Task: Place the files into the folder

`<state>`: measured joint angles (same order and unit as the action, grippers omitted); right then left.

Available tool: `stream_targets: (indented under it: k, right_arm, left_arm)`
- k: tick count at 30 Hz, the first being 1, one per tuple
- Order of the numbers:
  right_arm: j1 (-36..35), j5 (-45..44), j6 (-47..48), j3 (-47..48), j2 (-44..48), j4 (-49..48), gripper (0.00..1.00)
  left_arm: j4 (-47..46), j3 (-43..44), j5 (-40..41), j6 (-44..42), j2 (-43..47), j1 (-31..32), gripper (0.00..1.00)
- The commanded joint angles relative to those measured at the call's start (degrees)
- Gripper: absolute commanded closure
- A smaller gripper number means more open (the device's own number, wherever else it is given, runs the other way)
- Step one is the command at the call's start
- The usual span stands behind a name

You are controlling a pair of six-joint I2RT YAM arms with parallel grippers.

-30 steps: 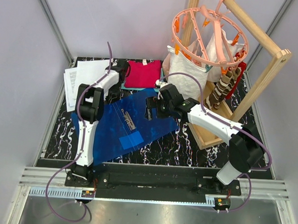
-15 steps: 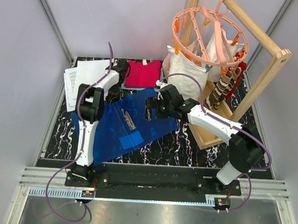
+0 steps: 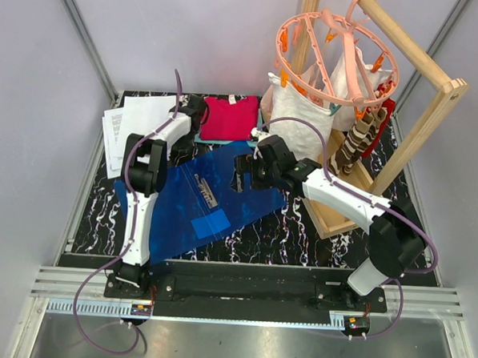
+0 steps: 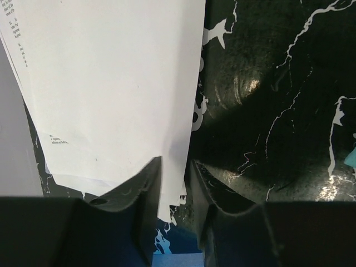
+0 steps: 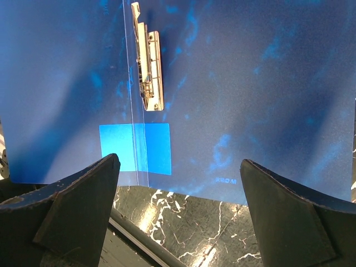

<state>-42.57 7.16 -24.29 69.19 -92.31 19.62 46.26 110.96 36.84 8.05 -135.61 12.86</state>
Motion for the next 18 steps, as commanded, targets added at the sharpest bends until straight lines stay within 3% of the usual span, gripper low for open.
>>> stream_targets:
  k: [1, 3, 7, 14, 18]
  right_arm:
    - [0.4, 0.8, -0.8, 0.2, 3.0, -1.9, 0.01]
    - [0.4, 0.8, -1.0, 0.1, 3.2, -2.1, 0.01]
    - [0.4, 0.4, -1.1, 0.0, 3.5, -2.1, 0.01]
    - [0.4, -0.3, -1.0, 0.1, 2.0, -2.2, 0.01]
    - [0.4, -1.2, -0.8, -0.2, 1.5, -1.9, 0.01]
  left_arm:
    - [-0.4, 1.1, -1.2, -0.4, -0.5, -0.7, 0.68]
    - [-0.3, 0.8, -2.1, -0.3, -0.7, -1.3, 0.72]
    - [-0.9, -0.4, -1.5, -0.1, 1.7, -1.4, 0.99]
    - [1.5, 5.5, -6.3, 2.0, 10.2, -2.6, 1.00]
    - [4.6, 10.7, -18.7, 4.7, 17.3, -6.0, 1.00]
